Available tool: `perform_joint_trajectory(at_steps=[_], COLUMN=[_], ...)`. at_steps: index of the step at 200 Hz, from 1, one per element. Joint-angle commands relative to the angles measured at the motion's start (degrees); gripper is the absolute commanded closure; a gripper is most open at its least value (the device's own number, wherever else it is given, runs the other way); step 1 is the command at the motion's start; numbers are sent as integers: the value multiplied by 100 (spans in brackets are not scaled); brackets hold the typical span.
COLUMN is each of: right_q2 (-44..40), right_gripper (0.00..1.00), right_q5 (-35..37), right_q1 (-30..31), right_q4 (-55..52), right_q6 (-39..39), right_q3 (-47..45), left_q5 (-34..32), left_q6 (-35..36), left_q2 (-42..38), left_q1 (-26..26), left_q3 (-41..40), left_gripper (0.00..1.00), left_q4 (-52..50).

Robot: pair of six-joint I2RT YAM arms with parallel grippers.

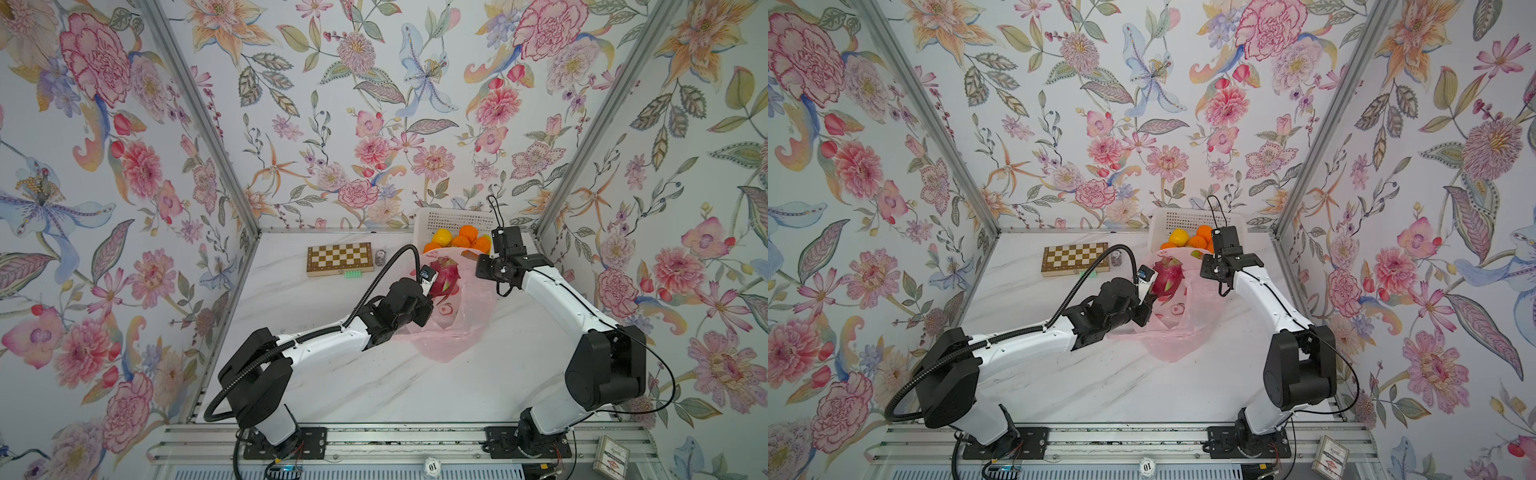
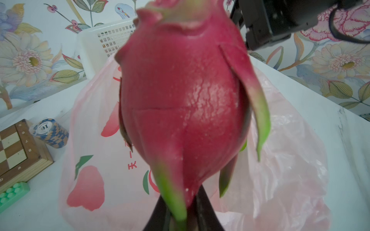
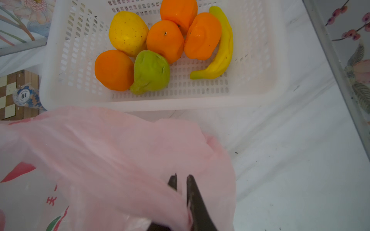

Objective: Untie the knot of the plastic bag and take out the fruit
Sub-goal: Pick up the fruit from the plastic bag, then place the fruit in the basket.

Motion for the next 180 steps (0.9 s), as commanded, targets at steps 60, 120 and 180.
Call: perform_joint_trajectory(at_steps=[60, 120, 180], right_q2=[-1978, -3067, -2966], right_gripper=[60, 7, 1], right_q5=[-250, -1107, -3868], right_q1=[470, -186, -658], right_q4=[434, 311, 1634], right_q6=[591, 1112, 3407], right_q3=[-1664, -912, -426], left_q5=[-474, -160, 457], left_q6=[-334, -393, -461], left_q2=[-997, -1216, -1134], left_q1=[172, 302, 472], left_q3=[227, 555, 1021], left_gripper=[100, 100, 100], left_q4=[-321, -259, -237])
